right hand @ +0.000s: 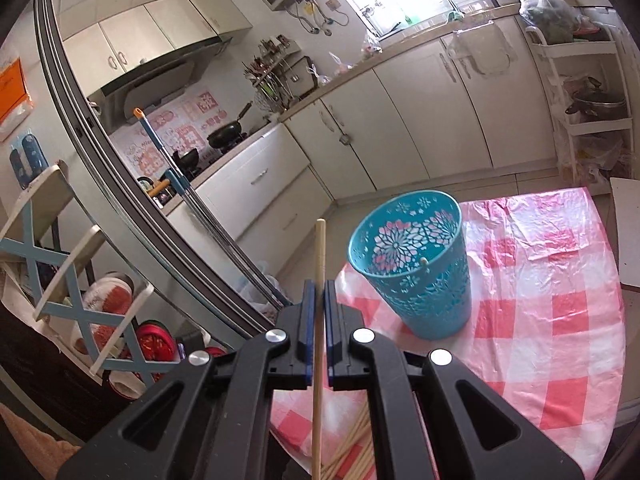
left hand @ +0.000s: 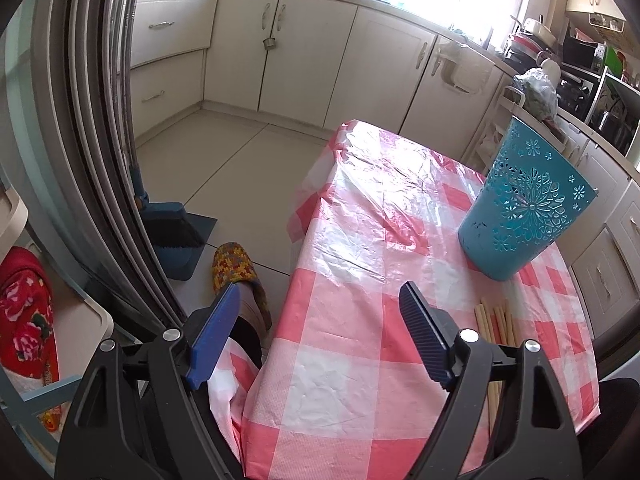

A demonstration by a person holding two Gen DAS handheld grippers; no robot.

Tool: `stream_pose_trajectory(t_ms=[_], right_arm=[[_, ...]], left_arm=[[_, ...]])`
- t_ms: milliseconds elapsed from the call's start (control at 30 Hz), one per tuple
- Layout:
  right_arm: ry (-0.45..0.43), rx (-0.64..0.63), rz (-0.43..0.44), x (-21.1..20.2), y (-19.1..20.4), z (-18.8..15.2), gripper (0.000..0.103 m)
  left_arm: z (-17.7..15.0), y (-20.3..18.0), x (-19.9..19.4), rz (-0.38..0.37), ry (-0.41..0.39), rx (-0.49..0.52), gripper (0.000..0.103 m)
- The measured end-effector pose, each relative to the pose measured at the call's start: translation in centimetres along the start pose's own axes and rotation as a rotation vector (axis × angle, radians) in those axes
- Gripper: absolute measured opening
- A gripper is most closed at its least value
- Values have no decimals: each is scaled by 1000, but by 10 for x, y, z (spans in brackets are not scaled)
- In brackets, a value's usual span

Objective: Organize utensils
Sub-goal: 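Grasp a wooden chopstick with the right tool and lift it toward the basket, then lower the chopstick into the blue basket and open the right tool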

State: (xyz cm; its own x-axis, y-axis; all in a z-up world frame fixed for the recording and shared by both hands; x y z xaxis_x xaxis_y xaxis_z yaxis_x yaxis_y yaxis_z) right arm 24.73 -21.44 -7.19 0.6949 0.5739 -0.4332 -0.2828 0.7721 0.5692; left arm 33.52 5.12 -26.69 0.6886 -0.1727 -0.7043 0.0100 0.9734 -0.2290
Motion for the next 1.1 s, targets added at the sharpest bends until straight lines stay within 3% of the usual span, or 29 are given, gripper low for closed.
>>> stream_pose_trajectory(t_ms=[300, 600, 900, 1100], right_arm=[[-45, -29, 46, 7, 19, 29, 5], [-129, -34, 40, 16, 20, 66, 5], [-221, -27, -17, 30, 4, 101, 5], [-351, -111, -147, 37, -5, 129, 5]], left_arm=[[0, 0, 1, -3, 1, -6, 79], [0, 0, 1, -15, 0, -27, 80], [0, 1, 3, -20, 5, -36, 81], [-1, 0, 4, -21, 7, -36, 81]])
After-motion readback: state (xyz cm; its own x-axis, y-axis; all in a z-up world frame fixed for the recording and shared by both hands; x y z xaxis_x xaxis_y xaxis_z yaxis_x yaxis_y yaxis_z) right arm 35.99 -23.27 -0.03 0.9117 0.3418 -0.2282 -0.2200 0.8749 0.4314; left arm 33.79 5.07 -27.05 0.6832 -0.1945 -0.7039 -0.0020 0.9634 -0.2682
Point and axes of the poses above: each gripper's, at about its wrist camera, not at the fingertips, and x roughly the way its jaws point, y to its left, z to its top, the point moved 10 cm from there along x, roughly the way its jaws point, and after that the axes turned 1 degree about y, right-handed, at the moved point
